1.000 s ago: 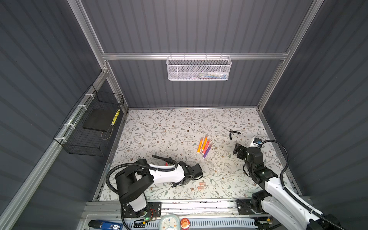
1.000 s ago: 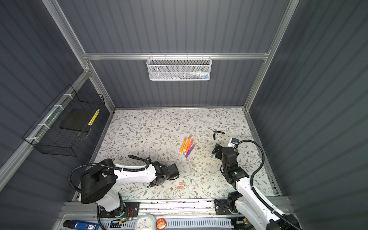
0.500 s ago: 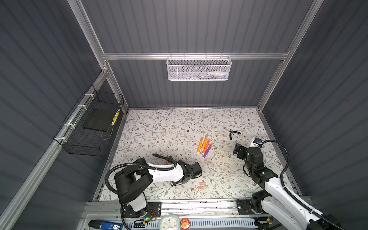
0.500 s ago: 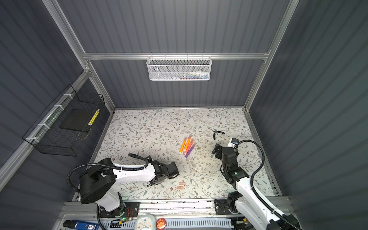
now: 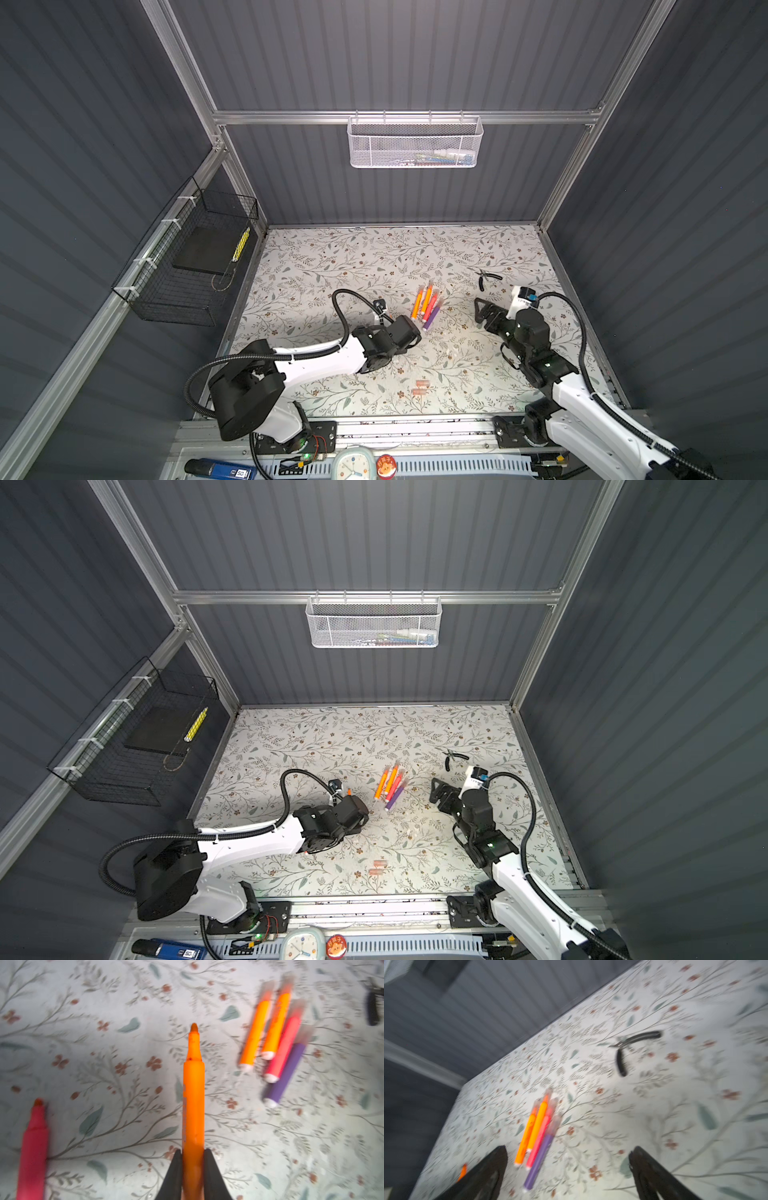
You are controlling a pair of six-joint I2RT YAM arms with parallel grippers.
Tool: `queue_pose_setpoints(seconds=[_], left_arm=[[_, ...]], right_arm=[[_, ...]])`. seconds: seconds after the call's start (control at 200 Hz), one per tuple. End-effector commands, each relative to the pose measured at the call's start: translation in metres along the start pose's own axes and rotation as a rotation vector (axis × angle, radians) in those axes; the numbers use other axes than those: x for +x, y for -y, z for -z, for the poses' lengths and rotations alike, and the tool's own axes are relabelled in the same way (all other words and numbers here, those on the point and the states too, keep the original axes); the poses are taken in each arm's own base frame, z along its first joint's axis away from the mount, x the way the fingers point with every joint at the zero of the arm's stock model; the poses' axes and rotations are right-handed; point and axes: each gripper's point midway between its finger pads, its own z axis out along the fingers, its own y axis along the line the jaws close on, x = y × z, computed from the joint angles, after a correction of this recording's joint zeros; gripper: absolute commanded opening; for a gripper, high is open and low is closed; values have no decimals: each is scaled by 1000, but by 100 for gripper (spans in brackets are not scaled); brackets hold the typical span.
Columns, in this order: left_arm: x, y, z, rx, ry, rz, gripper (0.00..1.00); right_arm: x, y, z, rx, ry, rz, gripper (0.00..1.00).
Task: Insert the pens into the pen caps
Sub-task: 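Lift the orange marker upright with the left gripper while the right gripper approaches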
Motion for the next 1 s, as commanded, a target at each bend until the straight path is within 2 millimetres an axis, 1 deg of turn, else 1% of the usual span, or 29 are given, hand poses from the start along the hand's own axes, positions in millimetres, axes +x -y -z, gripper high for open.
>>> queue_pose_setpoints(seconds=[0.0, 0.02, 0.05, 0.095, 0.165, 0.23, 0.245, 0.375, 0.49, 0.71, 0.935, 0.995], left_arm=[[-10, 53, 19, 274, 64, -220, 0], [-11, 60, 23, 317, 78, -235, 0], [-8, 65, 28, 357, 83, -263, 0], [-5, 72, 35, 408, 93, -289, 0], [1, 79, 43, 481, 103, -321, 0], [6, 84, 49, 540, 110, -342, 0], [8, 84, 49, 549, 108, -345, 0], [15, 86, 51, 585, 107, -365, 0], [17, 86, 50, 588, 112, -365, 0], [15, 87, 50, 589, 122, -356, 0], [11, 76, 50, 547, 146, -335, 0], [10, 74, 51, 546, 151, -332, 0]], right_arm=[[21, -83, 5, -321, -105, -57, 95], [25, -93, 5, -347, -119, -53, 95], [30, -106, 5, -385, -138, -54, 95], [38, -120, 4, -430, -168, -80, 94], [47, -134, 1, -503, -208, -136, 91], [47, -149, 2, -571, -212, -156, 87], [54, -147, -4, -556, -231, -156, 86], [62, -152, -12, -537, -256, -161, 79], [68, -151, -13, -518, -260, -161, 72], [77, -148, -14, -482, -276, -159, 61], [80, -145, -15, -458, -277, -153, 51], [81, -145, -15, -454, -278, -152, 46]])
